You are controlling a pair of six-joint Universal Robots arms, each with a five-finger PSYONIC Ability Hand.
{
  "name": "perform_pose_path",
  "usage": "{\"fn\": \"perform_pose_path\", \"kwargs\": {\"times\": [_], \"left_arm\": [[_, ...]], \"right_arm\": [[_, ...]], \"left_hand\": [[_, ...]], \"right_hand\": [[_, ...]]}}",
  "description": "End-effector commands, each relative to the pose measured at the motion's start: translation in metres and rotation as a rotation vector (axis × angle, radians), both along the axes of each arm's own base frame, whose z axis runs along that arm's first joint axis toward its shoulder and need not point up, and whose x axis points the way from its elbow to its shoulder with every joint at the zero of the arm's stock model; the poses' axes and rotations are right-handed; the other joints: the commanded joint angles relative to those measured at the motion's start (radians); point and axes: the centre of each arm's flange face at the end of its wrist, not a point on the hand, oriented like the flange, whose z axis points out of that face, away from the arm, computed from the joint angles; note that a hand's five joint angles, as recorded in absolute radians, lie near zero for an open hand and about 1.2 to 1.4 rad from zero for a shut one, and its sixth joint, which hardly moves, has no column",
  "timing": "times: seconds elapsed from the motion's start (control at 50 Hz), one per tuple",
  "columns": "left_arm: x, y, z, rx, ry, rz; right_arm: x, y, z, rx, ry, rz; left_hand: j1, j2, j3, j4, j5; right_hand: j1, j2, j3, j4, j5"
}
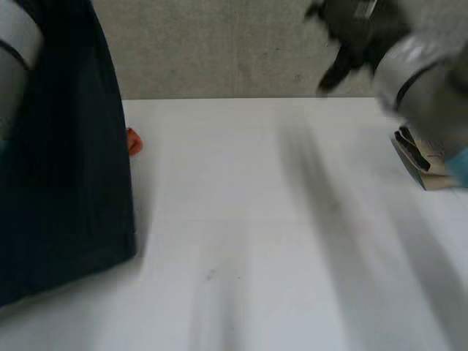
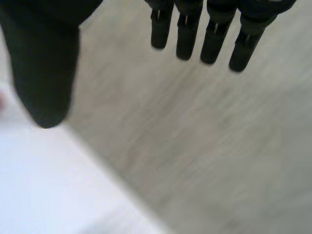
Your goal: Fold the laundry.
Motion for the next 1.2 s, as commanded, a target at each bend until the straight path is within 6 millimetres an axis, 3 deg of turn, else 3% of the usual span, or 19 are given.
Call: {"fn": "perform_pose_path", "kwargs": {"times": [0.02, 0.2, 0.26, 0.38, 0.56, 0.64, 0.74, 0.8, 0.82, 0.86, 0.88, 0.92, 0.96, 1.02, 1.04, 1.1, 1.12, 1.2], "left_arm": [[-0.012, -0.014, -0.077, 0.123, -0.163, 0.004], [-0.032, 0.008, -0.074, 0.111, -0.173, -0.051], [-0.036, 0.014, -0.075, 0.114, -0.181, -0.063], [-0.039, 0.031, -0.058, 0.078, -0.169, -0.085], [-0.051, 0.049, -0.052, 0.055, -0.204, -0.121], [-0.055, 0.054, -0.051, 0.043, -0.219, -0.132], [-0.057, 0.056, -0.052, 0.04, -0.234, -0.135], [-0.057, 0.056, -0.052, 0.036, -0.238, -0.13], [-0.056, 0.055, -0.052, 0.037, -0.237, -0.127], [-0.055, 0.056, -0.051, 0.037, -0.232, -0.121], [-0.054, 0.057, -0.048, 0.036, -0.225, -0.117], [-0.051, 0.06, -0.043, 0.031, -0.209, -0.107], [-0.048, 0.061, -0.04, 0.028, -0.198, -0.102], [-0.04, 0.063, -0.03, 0.016, -0.176, -0.083], [-0.036, 0.063, -0.026, 0.013, -0.167, -0.074], [-0.027, 0.063, -0.02, 0.022, -0.155, -0.06], [-0.025, 0.064, -0.02, 0.029, -0.153, -0.056], [-0.013, 0.065, -0.03, 0.126, -0.179, -0.047]], "right_arm": [[0.006, 0.006, -0.098, 0.403, -0.064, 0.034], [0.006, -0.007, -0.146, 0.705, -0.225, 0.04], [0.014, -0.002, -0.161, 0.843, -0.306, 0.042], [0.036, 0.017, -0.18, 1.03, -0.388, 0.069], [0.098, 0.063, -0.194, 1.171, -0.465, 0.231], [0.132, 0.096, -0.201, 1.224, -0.474, 0.322], [0.155, 0.133, -0.204, 1.321, -0.495, 0.39], [0.161, 0.142, -0.208, 1.351, -0.519, 0.402], [0.163, 0.142, -0.211, 1.356, -0.53, 0.399], [0.166, 0.137, -0.221, 1.362, -0.573, 0.384], [0.166, 0.129, -0.225, 1.356, -0.6, 0.369], [0.16, 0.116, -0.23, 1.332, -0.61, 0.331], [0.153, 0.105, -0.225, 1.28, -0.597, 0.307], [0.132, 0.077, -0.192, 1.067, -0.525, 0.281], [0.117, 0.061, -0.171, 0.915, -0.453, 0.265], [0.095, 0.044, -0.14, 0.694, -0.313, 0.25], [0.083, 0.038, -0.12, 0.548, -0.201, 0.242], [0.055, 0.031, -0.08, 0.343, -0.022, 0.206]], "left_hand": [[0.244, 0.199, 0.206, 0.197, 0.227], [0.244, 0.199, 0.206, 0.197, 0.227], [0.244, 0.199, 0.206, 0.197, 0.227], [0.244, 0.199, 0.206, 0.197, 0.227], [0.244, 0.199, 0.206, 0.197, 0.227], [0.244, 0.199, 0.206, 0.197, 0.227], [0.244, 0.199, 0.206, 0.197, 0.227], [0.244, 0.199, 0.206, 0.197, 0.227], [0.244, 0.199, 0.206, 0.197, 0.227], [0.244, 0.199, 0.206, 0.197, 0.227], [0.244, 0.199, 0.206, 0.197, 0.227], [0.244, 0.199, 0.206, 0.197, 0.227], [0.244, 0.199, 0.206, 0.197, 0.227], [0.244, 0.199, 0.206, 0.197, 0.227], [0.244, 0.199, 0.206, 0.197, 0.227], [0.244, 0.199, 0.206, 0.197, 0.227], [0.244, 0.199, 0.206, 0.197, 0.227], [0.244, 0.199, 0.206, 0.197, 0.227]], "right_hand": [[-0.146, -0.147, -0.151, -0.154, -0.138], [-0.082, -0.083, -0.087, -0.09, -0.074], [-0.014, -0.015, -0.019, -0.022, -0.006], [-0.052, -0.053, -0.058, -0.06, -0.044], [-0.011, -0.012, -0.016, -0.019, -0.003], [0.068, 0.067, 0.062, 0.06, 0.076], [0.109, 0.109, 0.104, 0.102, 0.117], [0.141, 0.141, 0.136, 0.134, 0.15], [0.2, 0.199, 0.194, 0.192, 0.208], [0.598, 0.597, 0.593, 0.59, 0.606], [1.059, 1.058, 1.053, 1.051, 1.067], [1.076, 1.075, 1.07, 1.068, 1.084], [1.076, 1.075, 1.07, 1.068, 1.084], [1.076, 1.075, 1.07, 1.068, 1.084], [1.076, 1.075, 1.07, 1.068, 1.084], [1.076, 1.075, 1.07, 1.068, 1.084], [1.076, 1.075, 1.07, 1.068, 1.084], [1.076, 1.075, 1.07, 1.068, 1.084]]}}
